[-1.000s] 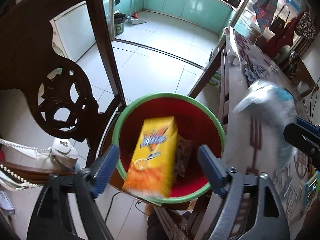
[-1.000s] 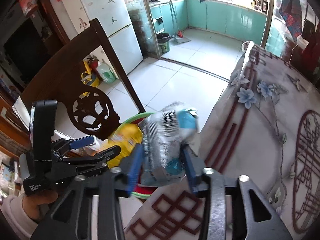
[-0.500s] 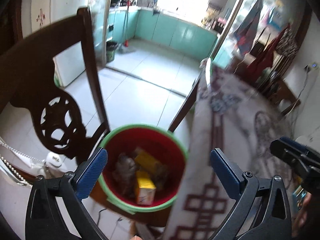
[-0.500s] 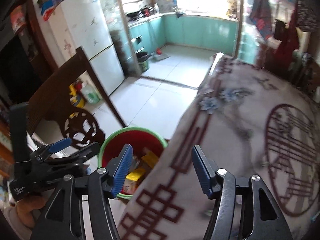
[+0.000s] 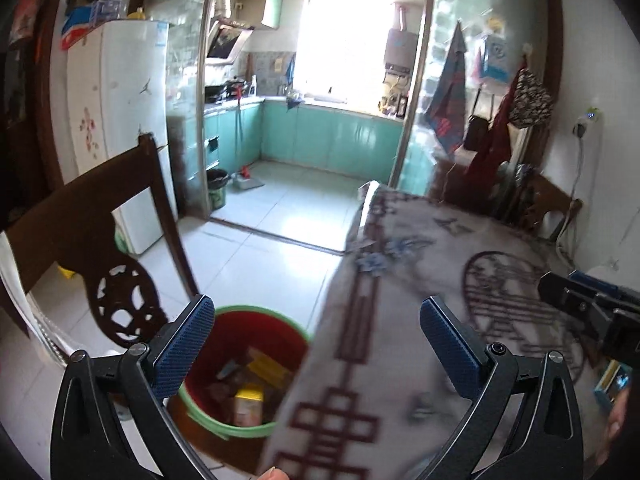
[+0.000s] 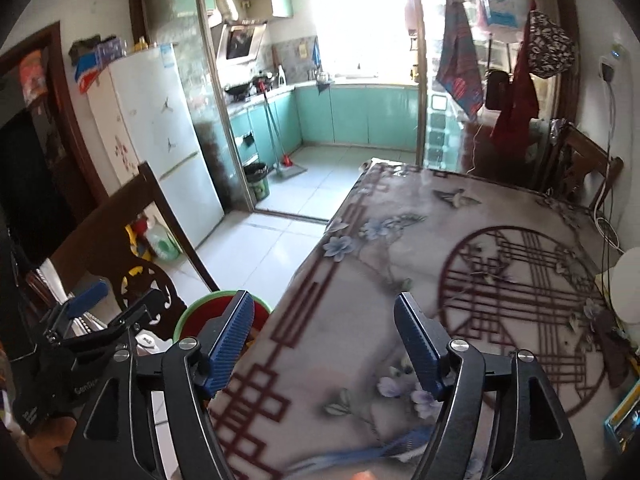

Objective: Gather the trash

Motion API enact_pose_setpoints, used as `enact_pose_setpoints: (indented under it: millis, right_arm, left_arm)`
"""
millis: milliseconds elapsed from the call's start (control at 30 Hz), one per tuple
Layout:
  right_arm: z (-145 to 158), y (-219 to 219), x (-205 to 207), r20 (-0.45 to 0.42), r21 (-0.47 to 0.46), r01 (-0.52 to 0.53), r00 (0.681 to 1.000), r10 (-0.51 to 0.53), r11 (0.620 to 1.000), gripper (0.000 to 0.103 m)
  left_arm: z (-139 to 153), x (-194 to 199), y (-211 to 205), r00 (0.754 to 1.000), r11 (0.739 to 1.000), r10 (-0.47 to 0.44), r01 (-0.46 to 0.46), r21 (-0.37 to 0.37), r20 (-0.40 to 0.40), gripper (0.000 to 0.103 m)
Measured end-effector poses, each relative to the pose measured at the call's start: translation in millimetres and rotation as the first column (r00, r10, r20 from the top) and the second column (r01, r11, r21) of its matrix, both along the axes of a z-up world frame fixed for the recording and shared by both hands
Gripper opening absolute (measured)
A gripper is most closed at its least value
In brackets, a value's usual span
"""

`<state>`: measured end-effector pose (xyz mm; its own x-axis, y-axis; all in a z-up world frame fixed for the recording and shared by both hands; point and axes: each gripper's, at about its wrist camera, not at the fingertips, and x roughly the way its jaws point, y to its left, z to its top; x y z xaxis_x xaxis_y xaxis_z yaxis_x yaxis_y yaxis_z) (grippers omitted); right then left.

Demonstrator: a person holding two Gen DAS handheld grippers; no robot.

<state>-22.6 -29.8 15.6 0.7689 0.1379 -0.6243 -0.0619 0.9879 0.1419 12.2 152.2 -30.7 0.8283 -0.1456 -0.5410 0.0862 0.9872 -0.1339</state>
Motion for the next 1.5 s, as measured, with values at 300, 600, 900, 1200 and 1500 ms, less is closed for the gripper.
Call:
enact_pose_setpoints:
  millis: [300, 600, 900, 1200, 1500]
  right_arm:
    - [20, -61, -49, 0.084, -0.026, 0.058, 0.995, -0.056, 0.998, 0.084]
    - [32, -100, -68, 0.112, -0.048, 0.116, 0.988, -0.110, 0.992, 0.084]
    - [36, -115, -71, 0.119, -0.036, 0.135, 0.984, -0.130, 0.990, 0.084]
    - [36, -115, -70, 0.123, -0.032, 0.134, 0.984, -0.130, 0.990, 0.085]
    - [36, -117, -68, 0.119, -0.033, 0.133, 0.985, -0.128, 0.991, 0.085]
  left_arm:
    - [25, -32, -74, 0.994, 0.992, 0.025, -0.038, 0.123, 0.102, 0.103]
    - [29, -41, -89, 0.995, 0.995, 0.095, -0.094, -0.013, 0.043, 0.103]
    - [27, -47, -97, 0.994, 0.994, 0.106, -0.106, 0.012, 0.009, 0.103]
    - [26, -46, -100, 0.997, 0.998, 0.066, -0.066, -0.006, -0.028, 0.103]
    - [27, -48, -105, 0.996, 0.995, 0.085, -0.085, 0.042, 0.002, 0.103]
